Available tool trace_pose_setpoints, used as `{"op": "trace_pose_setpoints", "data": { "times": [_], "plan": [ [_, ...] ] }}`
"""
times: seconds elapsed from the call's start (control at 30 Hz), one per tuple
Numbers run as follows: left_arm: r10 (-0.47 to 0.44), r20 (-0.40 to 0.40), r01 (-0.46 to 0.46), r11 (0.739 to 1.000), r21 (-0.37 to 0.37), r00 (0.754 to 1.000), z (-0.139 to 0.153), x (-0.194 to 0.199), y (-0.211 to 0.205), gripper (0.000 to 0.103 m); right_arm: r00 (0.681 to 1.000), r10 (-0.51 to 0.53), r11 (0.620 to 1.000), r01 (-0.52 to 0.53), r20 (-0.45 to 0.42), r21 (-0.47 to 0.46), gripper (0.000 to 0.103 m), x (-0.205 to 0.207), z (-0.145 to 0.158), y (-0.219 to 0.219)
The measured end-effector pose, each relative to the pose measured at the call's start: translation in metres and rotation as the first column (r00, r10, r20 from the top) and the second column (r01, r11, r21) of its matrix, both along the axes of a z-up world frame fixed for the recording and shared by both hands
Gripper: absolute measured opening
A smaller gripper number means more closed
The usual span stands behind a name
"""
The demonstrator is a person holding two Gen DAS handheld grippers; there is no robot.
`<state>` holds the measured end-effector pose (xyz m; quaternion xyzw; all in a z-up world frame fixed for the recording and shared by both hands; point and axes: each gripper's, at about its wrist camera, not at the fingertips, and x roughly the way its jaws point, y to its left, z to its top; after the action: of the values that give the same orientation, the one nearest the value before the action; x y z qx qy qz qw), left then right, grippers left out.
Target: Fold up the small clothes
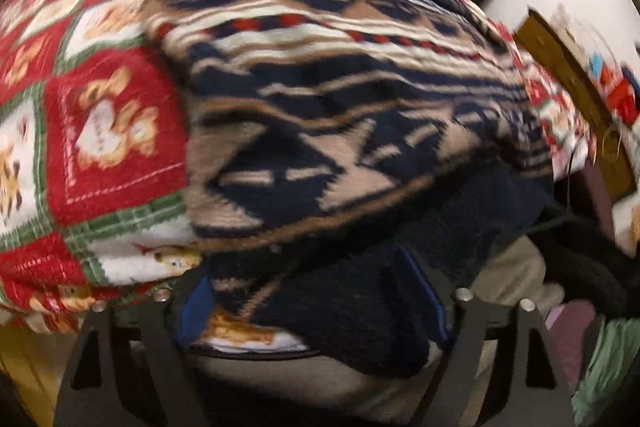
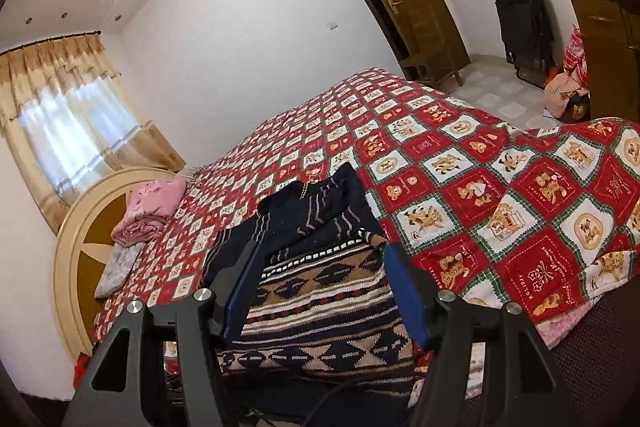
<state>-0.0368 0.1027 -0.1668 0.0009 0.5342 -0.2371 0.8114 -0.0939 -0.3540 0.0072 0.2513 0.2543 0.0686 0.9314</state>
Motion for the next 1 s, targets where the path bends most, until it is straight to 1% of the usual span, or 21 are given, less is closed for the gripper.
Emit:
{"op": "trace_pose_setpoints", "data": {
  "times": [0.03, 0.07, 0.1, 0.13, 0.17, 0.2, 0.23, 0.27, 0.37, 0.43, 0.5, 0.57, 0.6, 0.63, 0.7, 0.73, 0.77, 0.83, 0.9, 0.93, 1.0],
  "plan": [
    [-0.019, 0.003, 0.019, 1.000, -0.008, 1.000, 0.003, 0.001, -0.003, 0.064, 1.000, -0.002, 1.000, 0.002, -0.008, 0.005, 0.064, 0.001, -0.003, 0.000],
    [-0.034, -0.001, 0.034, 0.999, -0.030, 0.999, 0.005, 0.000, -0.005, 0.056, 1.000, -0.003, 1.000, 0.003, -0.015, 0.011, 0.064, 0.003, -0.005, 0.000],
    [-0.045, -0.016, 0.044, 0.997, -0.067, 0.999, 0.007, 0.000, -0.007, 0.039, 1.000, -0.004, 1.000, 0.004, -0.023, 0.016, 0.064, 0.004, -0.008, 0.000],
    [-0.048, -0.023, 0.046, 0.995, -0.092, 0.999, 0.009, 0.000, -0.009, 0.027, 0.999, -0.006, 1.000, 0.007, -0.037, 0.021, 0.064, 0.005, -0.012, 0.000],
    [-0.044, -0.013, 0.043, 0.995, -0.087, 0.999, 0.011, 0.000, -0.011, 0.022, 0.999, -0.009, 1.000, 0.010, -0.047, 0.021, 0.064, 0.007, -0.015, 0.000],
    [-0.037, -0.002, 0.036, 0.997, -0.071, 0.999, 0.013, 0.000, -0.013, 0.014, 0.998, -0.010, 1.000, 0.011, -0.057, 0.020, 0.064, 0.007, -0.019, 0.000],
    [-0.028, 0.005, 0.028, 0.998, -0.062, 1.000, 0.015, 0.000, -0.014, 0.012, 0.998, -0.008, 1.000, 0.009, -0.066, 0.015, 0.064, 0.008, -0.022, 0.001],
    [-0.014, 0.012, 0.015, 0.997, -0.077, 1.000, 0.020, 0.001, -0.014, 0.011, 0.997, -0.007, 1.000, 0.008, -0.078, 0.002, 0.064, 0.009, -0.026, 0.002],
    [0.012, 0.035, -0.006, 0.985, -0.170, 0.999, 0.042, 0.003, -0.007, 0.010, 0.994, -0.011, 1.000, 0.009, -0.106, -0.017, 0.064, 0.012, -0.035, 0.003],
    [0.033, 0.071, -0.012, 0.963, -0.270, 0.997, 0.071, 0.007, -0.006, 0.010, 0.993, -0.012, 1.000, 0.013, -0.116, 0.006, 0.064, 0.014, -0.041, 0.001],
    [0.054, 0.117, -0.013, 0.946, -0.323, 0.992, 0.097, 0.014, -0.005, 0.010, 0.992, -0.011, 0.999, 0.016, -0.126, 0.038, 0.064, 0.017, -0.046, -0.002],
    [0.081, 0.151, -0.022, 0.933, -0.359, 0.985, 0.117, 0.027, -0.003, 0.010, 0.991, -0.009, 0.999, 0.015, -0.133, 0.049, 0.064, 0.020, -0.050, -0.002],
    [0.098, 0.175, -0.028, 0.931, -0.365, 0.980, 0.129, 0.041, -0.006, 0.010, 0.990, -0.006, 0.999, 0.012, -0.139, 0.044, 0.064, 0.021, -0.053, 0.000],
    [0.114, 0.194, -0.039, 0.934, -0.355, 0.974, 0.136, 0.053, -0.008, 0.010, 0.989, -0.002, 0.999, 0.007, -0.148, 0.036, 0.064, 0.023, -0.055, 0.002],
    [0.143, 0.204, -0.067, 0.938, -0.340, 0.968, 0.142, 0.075, -0.009, 0.010, 0.986, 0.006, 1.000, -0.002, -0.164, 0.021, 0.064, 0.026, -0.059, 0.006],
    [0.153, 0.192, -0.080, 0.937, -0.340, 0.969, 0.143, 0.090, -0.013, 0.010, 0.984, 0.010, 1.000, -0.008, -0.176, 0.012, 0.064, 0.027, -0.062, 0.008],
    [0.160, 0.185, -0.090, 0.937, -0.338, 0.970, 0.142, 0.096, -0.009, 0.010, 0.982, 0.014, 1.000, -0.013, -0.189, 0.006, 0.064, 0.028, -0.065, 0.009],
    [0.177, 0.168, -0.119, 0.944, -0.307, 0.970, 0.137, 0.121, -0.020, 0.010, 0.974, 0.023, 1.000, -0.022, -0.225, 0.006, 0.064, 0.030, -0.071, 0.008],
    [0.186, 0.145, -0.137, 0.945, -0.296, 0.972, 0.133, 0.133, -0.026, 0.010, 0.962, 0.043, 0.999, -0.042, -0.271, 0.009, 0.064, 0.029, -0.080, 0.008],
    [0.193, 0.134, -0.147, 0.945, -0.292, 0.972, 0.133, 0.135, -0.023, 0.010, 0.952, 0.065, 0.998, -0.065, -0.299, 0.009, 0.063, 0.027, -0.085, 0.009],
    [0.222, 0.114, -0.181, 0.939, -0.291, 0.968, 0.129, 0.147, -0.024, 0.010, 0.936, 0.091, 0.995, -0.097, -0.339, -0.001, 0.064, 0.022, -0.094, 0.012]
  ]
}}
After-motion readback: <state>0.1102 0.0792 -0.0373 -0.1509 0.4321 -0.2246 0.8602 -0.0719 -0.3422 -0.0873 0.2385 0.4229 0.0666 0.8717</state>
